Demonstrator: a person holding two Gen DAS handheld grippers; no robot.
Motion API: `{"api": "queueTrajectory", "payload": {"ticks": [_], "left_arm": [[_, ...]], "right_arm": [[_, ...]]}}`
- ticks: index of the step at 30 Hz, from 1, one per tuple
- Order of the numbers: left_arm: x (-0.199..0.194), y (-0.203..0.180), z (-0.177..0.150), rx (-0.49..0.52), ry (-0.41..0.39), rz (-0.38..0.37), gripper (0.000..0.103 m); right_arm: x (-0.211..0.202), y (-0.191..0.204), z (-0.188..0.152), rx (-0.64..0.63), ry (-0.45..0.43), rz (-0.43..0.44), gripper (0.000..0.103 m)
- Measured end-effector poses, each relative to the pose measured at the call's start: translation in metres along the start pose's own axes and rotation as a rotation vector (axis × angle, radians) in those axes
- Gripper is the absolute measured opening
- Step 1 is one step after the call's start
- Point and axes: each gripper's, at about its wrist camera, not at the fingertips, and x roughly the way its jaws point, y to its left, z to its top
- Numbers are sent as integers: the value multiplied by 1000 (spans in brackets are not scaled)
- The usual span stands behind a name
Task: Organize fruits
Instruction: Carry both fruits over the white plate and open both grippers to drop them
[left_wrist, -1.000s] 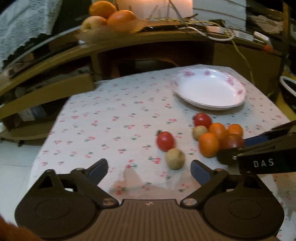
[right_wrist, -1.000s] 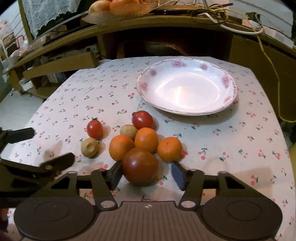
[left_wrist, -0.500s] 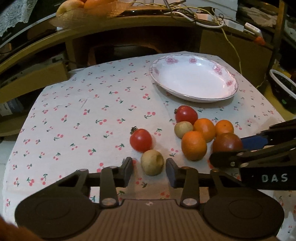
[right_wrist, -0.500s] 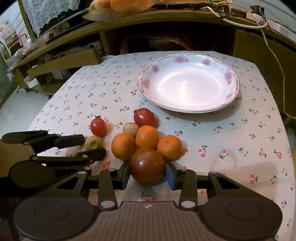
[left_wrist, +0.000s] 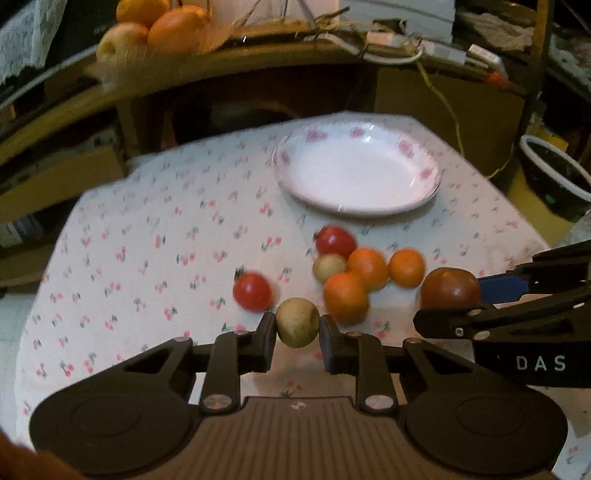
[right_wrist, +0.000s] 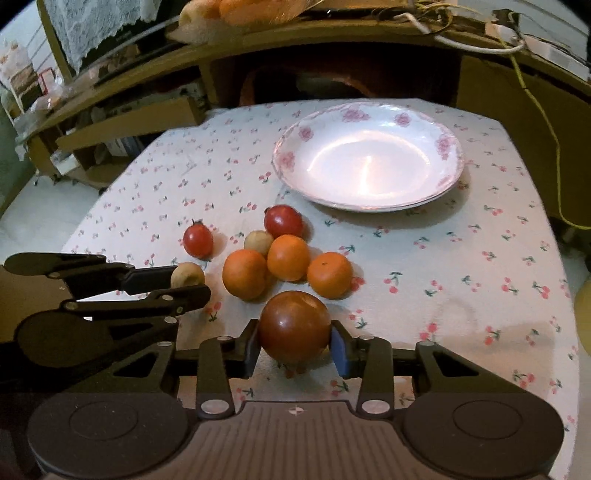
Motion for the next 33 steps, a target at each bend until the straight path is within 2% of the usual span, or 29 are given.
{"api": "queueTrajectory", "payload": {"ticks": [6,10,13,20,33], "left_arm": [[-11,-3,35,-9,-49,-48,31],[6,-3,60,-3,-64,-69,31],[21,-2,71,-9,-65,-76,31],[54,-4,83,-8,-33,-74,31],[72,-4,93,17,-35,-74,31]], "right_arm": [[-22,-8,12,35,-69,-4,39],[-23,-13,33,42,-114,-16,39],[-13,-22,48,41,-116,-44,39],[14,-40,70,56,-86,-81,39],[35,-53,87,43,-87,-86,42]]}}
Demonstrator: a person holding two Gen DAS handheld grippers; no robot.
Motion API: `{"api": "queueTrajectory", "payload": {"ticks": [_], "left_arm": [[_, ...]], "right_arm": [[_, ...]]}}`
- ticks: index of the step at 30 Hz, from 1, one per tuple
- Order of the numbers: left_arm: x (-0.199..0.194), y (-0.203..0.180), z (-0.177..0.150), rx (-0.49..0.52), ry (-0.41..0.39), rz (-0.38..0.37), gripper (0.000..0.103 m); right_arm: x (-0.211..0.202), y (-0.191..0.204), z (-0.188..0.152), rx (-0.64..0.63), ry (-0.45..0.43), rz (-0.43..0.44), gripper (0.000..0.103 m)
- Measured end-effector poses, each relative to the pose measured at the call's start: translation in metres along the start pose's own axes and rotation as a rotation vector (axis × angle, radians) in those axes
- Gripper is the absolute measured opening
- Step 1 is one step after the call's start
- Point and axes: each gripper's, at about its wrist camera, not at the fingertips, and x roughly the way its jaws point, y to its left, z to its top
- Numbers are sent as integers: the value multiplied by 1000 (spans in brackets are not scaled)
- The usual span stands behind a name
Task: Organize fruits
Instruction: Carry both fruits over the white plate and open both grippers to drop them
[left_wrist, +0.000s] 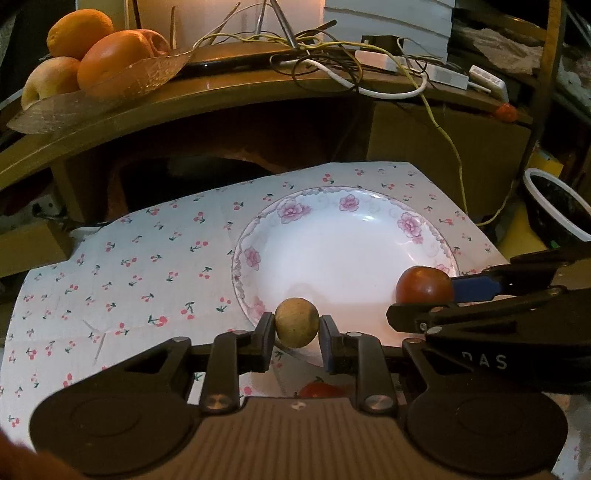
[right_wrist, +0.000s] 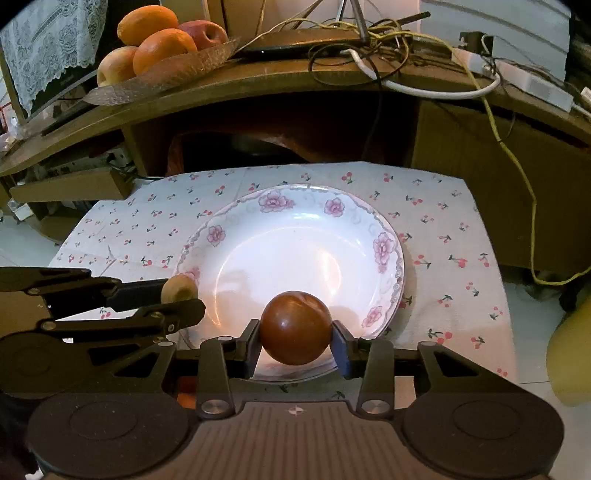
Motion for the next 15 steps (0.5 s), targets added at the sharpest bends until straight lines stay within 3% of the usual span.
{"api": "queueTrajectory", "payload": {"ticks": [15], "left_arm": [[-13,10,4,-40,-30,-3,37]], "right_arm": [[-9,-3,3,5,-65,-2,45]]}}
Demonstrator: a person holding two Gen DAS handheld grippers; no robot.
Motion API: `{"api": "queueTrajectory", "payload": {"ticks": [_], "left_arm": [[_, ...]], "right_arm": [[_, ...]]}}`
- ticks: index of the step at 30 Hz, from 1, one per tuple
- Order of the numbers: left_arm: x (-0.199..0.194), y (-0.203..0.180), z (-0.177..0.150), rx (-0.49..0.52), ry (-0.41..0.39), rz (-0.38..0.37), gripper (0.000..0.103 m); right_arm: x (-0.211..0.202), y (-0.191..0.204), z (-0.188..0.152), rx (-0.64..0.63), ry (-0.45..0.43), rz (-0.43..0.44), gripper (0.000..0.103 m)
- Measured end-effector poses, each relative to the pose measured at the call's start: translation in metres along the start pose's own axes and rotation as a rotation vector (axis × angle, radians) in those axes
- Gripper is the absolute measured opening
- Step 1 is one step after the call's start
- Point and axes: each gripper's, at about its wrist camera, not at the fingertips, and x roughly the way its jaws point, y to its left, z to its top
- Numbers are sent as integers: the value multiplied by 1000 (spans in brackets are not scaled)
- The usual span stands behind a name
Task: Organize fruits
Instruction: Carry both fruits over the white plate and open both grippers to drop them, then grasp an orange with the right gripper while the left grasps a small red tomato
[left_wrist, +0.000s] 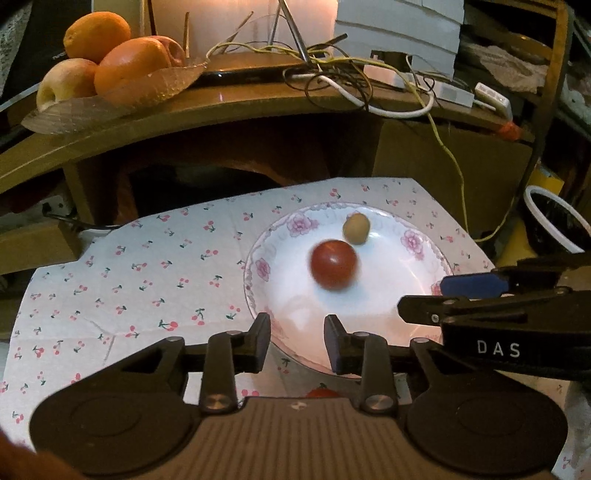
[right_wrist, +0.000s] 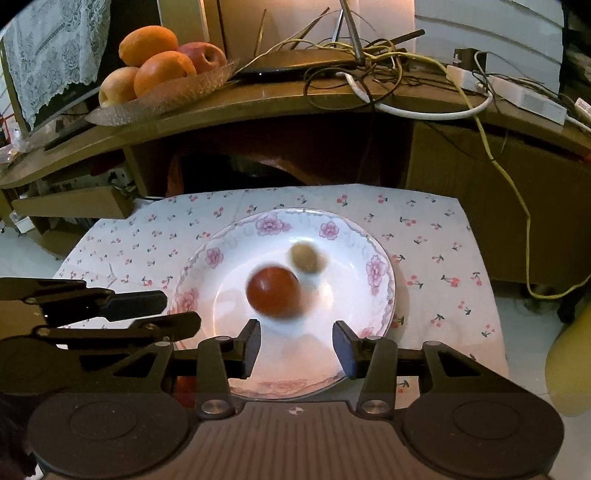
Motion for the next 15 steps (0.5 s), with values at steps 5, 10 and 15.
{"api": "queueTrajectory", "payload": {"ticks": [5,10,15], "left_arm": [[-6,8,0,-24,-2,3,40],[-15,15,-6,-23,-3,5,42],[-22,24,-18,-24,23,-4,42]], "right_arm": [[-1,-4,-3,10,7,-7,45],[-6,-2,-7,0,15,6,47],[-14,1,-16,-27,23,27,51]]}}
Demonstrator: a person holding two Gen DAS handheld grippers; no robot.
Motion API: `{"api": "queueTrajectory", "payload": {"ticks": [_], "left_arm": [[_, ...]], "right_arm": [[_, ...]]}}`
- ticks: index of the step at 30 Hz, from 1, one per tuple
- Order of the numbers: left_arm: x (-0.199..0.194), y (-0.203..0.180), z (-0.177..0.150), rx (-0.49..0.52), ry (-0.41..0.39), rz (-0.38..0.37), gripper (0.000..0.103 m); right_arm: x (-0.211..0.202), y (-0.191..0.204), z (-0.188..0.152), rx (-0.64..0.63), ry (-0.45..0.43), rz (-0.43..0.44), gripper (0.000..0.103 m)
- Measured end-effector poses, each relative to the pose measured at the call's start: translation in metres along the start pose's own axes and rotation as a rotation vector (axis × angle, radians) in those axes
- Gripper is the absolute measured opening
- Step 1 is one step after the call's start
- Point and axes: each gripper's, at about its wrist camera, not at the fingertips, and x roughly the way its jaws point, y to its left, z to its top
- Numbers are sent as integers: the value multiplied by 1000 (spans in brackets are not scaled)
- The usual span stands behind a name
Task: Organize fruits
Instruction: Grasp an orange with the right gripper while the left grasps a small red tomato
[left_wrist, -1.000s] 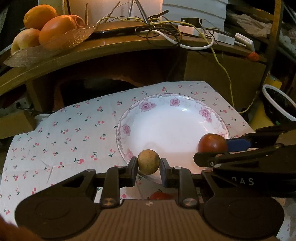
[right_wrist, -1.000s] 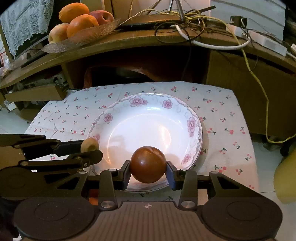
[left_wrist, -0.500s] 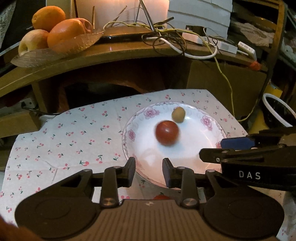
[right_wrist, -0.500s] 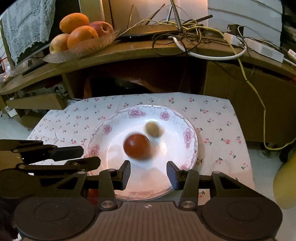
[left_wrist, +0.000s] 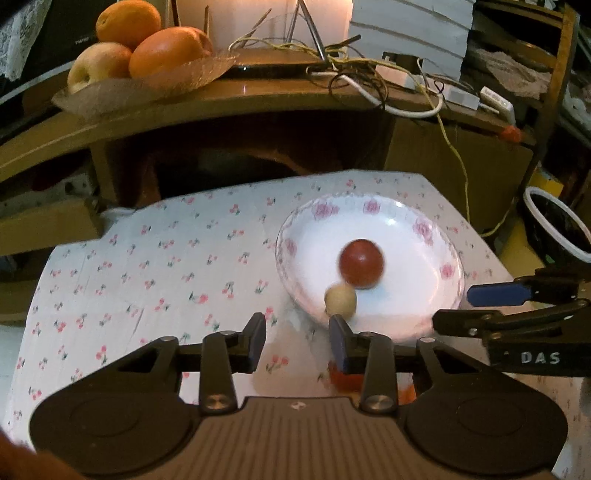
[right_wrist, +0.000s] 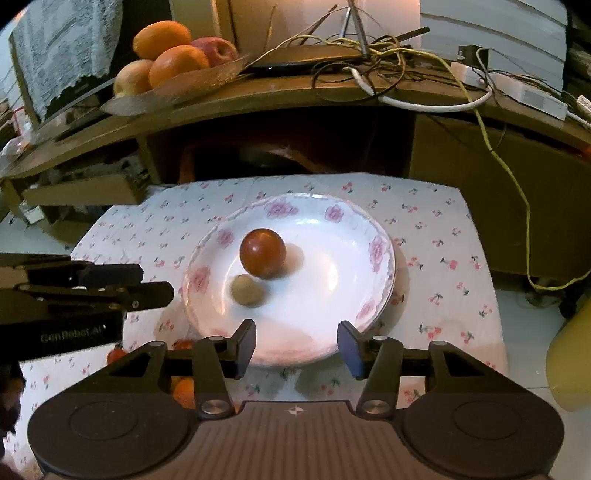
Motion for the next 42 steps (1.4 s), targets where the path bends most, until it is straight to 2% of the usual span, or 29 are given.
{"api": "queueTrajectory", "payload": {"ticks": [9,15,26,38,42], "left_arm": [[-21,13,-20,42,18,-20,46],[-27,20,-37,108,44,-36,48],[-2,22,-55,130,119,-49,49],[7,15,-56,126,103,-44,48],[7,12,-56,136,100,-37,43]], "right_arm": [[-13,8,-23,-73,51,55,54],[-14,17,-38,-151,85,77,54],[-3,32,-46,-262,103,90,55],[7,30,-46,-254,95,92,58],[13,32,-45,-246,99,88,57]]}}
